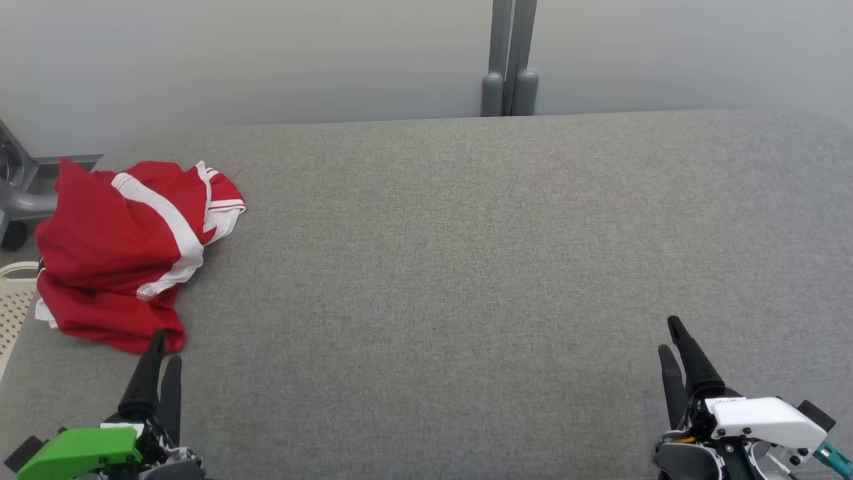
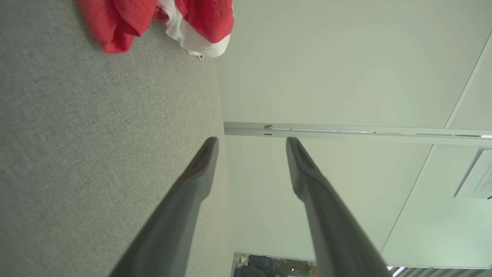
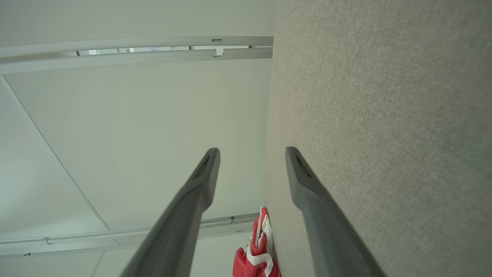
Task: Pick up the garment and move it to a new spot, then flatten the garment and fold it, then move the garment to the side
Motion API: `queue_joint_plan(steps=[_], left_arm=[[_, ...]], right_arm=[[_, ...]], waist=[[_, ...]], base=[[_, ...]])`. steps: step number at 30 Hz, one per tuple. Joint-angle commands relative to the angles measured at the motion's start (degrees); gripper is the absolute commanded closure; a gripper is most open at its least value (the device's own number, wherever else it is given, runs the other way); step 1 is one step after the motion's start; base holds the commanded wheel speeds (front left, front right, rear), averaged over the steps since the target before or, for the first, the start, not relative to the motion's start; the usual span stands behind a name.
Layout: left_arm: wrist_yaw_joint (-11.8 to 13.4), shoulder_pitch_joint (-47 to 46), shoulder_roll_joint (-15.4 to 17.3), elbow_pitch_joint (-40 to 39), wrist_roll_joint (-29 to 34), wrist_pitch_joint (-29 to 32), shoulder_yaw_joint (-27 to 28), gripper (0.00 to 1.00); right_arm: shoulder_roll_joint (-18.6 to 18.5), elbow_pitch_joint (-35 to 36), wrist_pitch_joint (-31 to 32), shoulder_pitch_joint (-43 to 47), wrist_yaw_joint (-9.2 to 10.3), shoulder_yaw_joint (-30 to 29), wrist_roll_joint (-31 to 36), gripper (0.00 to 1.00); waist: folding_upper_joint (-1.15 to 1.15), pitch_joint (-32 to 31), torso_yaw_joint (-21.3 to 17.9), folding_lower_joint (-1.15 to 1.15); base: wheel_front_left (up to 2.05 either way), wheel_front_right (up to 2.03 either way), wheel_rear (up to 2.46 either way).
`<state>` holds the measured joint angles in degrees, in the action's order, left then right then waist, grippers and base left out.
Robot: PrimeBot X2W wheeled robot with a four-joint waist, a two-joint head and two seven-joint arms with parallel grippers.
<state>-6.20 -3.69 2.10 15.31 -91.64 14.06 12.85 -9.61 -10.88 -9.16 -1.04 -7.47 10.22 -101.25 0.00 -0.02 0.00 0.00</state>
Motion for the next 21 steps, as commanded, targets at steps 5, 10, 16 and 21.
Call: queue_joint_plan(steps=[5,10,16,21], left_arm=[[-0.08,0.68,0.11,-0.59,0.18,-1.81,-1.21,0.0],[-0.18,1.72,0.17,-1.21,0.79,-3.8,-2.59,0.0],[-0.27,2.47,0.23,-1.76,1.61,-5.66,-3.5,0.0],[-0.36,3.07,0.29,-1.91,3.2,-7.38,-4.03,0.0]], right_arm=[[0.35,0.38,-0.36,-0.04,0.0,0.56,0.83,0.0],[0.79,0.51,-0.76,0.13,0.0,1.18,1.89,0.0],[1.22,0.19,-1.16,0.13,0.0,1.49,3.51,0.0],[1.64,-0.6,-1.51,-0.04,-0.01,1.2,6.13,0.0]], waist=[[0.0,-0.34,-0.07,0.0],[0.0,-0.69,-0.13,0.0],[0.0,-1.02,-0.16,0.0],[0.0,-1.32,-0.15,0.0]], base=[[0.0,0.0,0.0],[0.0,0.0,0.0],[0.0,0.0,0.0],[0.0,0.0,0.0]])
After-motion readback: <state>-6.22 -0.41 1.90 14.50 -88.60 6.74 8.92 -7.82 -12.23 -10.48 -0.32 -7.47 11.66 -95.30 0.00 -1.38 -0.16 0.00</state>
